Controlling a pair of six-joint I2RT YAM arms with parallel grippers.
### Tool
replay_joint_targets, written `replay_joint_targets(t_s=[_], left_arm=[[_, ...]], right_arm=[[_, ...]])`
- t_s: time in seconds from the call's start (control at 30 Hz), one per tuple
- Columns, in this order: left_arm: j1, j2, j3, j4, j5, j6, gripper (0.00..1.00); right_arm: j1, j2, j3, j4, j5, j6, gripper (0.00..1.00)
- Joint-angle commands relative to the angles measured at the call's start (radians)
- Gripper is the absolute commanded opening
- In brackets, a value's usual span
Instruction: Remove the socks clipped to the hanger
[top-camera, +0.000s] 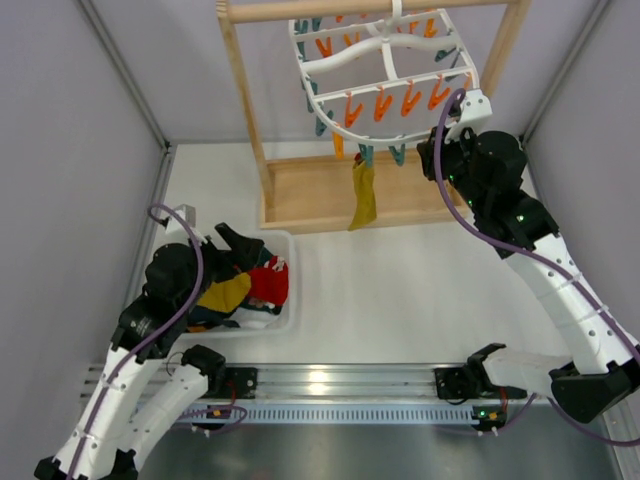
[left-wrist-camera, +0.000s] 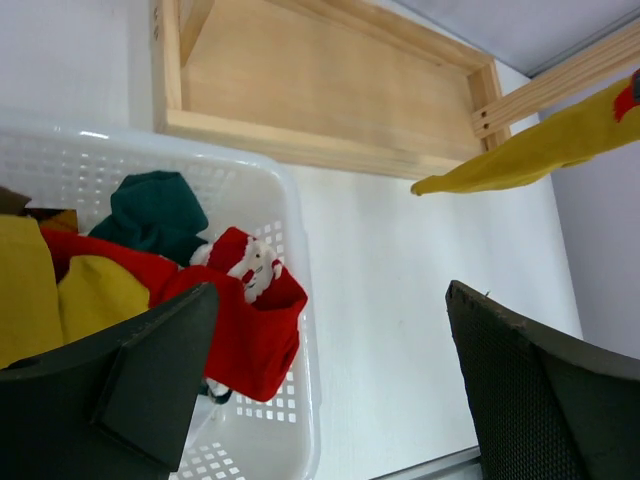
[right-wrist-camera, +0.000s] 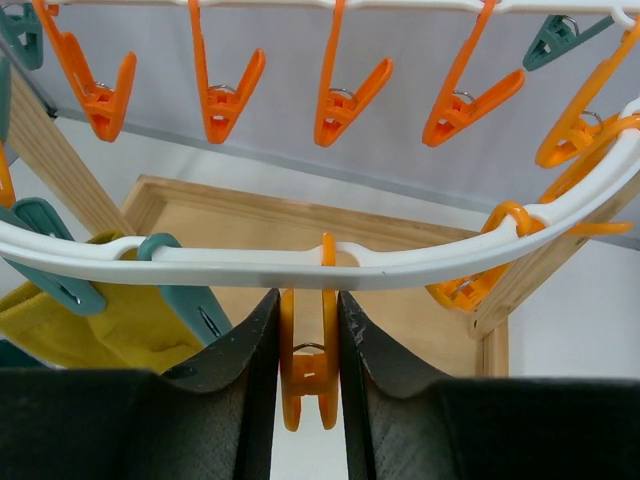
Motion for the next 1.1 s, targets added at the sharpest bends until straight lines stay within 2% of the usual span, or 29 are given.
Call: replay_joint_targets(t_s=[0.0,0.07,0.1,0.2,0.33,0.37,0.4,0.43,0.5,0.57,0.77,0.87,0.93,1.07], left_arm=[[0.001,0.039,0.031,0.013,0.019,0.026,0.99],[0.001,0.098,0.041,0.035,0.065,0.026,0.99],[0.001,0.118,0.046,0.053,0.138,0.036,0.99],[0.002,0.194,0.026,0.183,0.269,0.113,0.99],[-0.004,0.237,-0.093,0.532,0.575,0.144,0.99],[-0.021,0.235,-0.130,0.717,0.597,0.147,0.99],[-0.039,0.228,-0.193,0.796,0.581,0.158,0.99],[-0.064,0.224,-0.219,0.849,0.496,0.202,0.99],[-0.159,0.252,-0.267,0.963,0.402,0.271,0.99],[-0.250,0.302,-0.265,1.042,0.316,0.346,0.99],[-0.395,0.569,-0.157,1.150,0.171,0.498,0.99],[-0.398,0.647,-0.105,1.185,0.121,0.549,0.99],[-0.398,0.689,-0.080,1.190,0.043,0.604,0.99],[-0.391,0.775,-0.038,1.236,-0.002,0.667,0.99]], right_arm=[[-0.017,0.004,0.054,-0.010,-0.019,0.014,0.23],[-0.016,0.011,0.057,-0.016,-0.017,0.012,0.23],[-0.016,0.012,0.060,-0.018,-0.019,0.009,0.23],[-0.019,0.014,0.057,-0.017,-0.028,0.018,0.23],[-0.017,0.011,0.042,-0.006,-0.040,0.031,0.23],[-0.017,0.009,0.040,-0.006,-0.045,0.032,0.23],[-0.019,0.008,0.037,-0.006,-0.054,0.035,0.23],[-0.020,0.004,0.034,-0.006,-0.062,0.038,0.23],[-0.023,-0.003,0.032,-0.007,-0.097,0.050,0.24],[-0.026,-0.012,0.037,-0.015,-0.135,0.057,0.30],[-0.031,-0.037,0.042,-0.033,-0.149,0.067,0.52],[-0.031,-0.063,0.036,-0.058,-0.163,0.074,0.59],[-0.033,-0.094,0.020,-0.064,-0.193,0.084,0.68],[-0.031,-0.144,-0.020,-0.087,-0.258,0.098,0.81]])
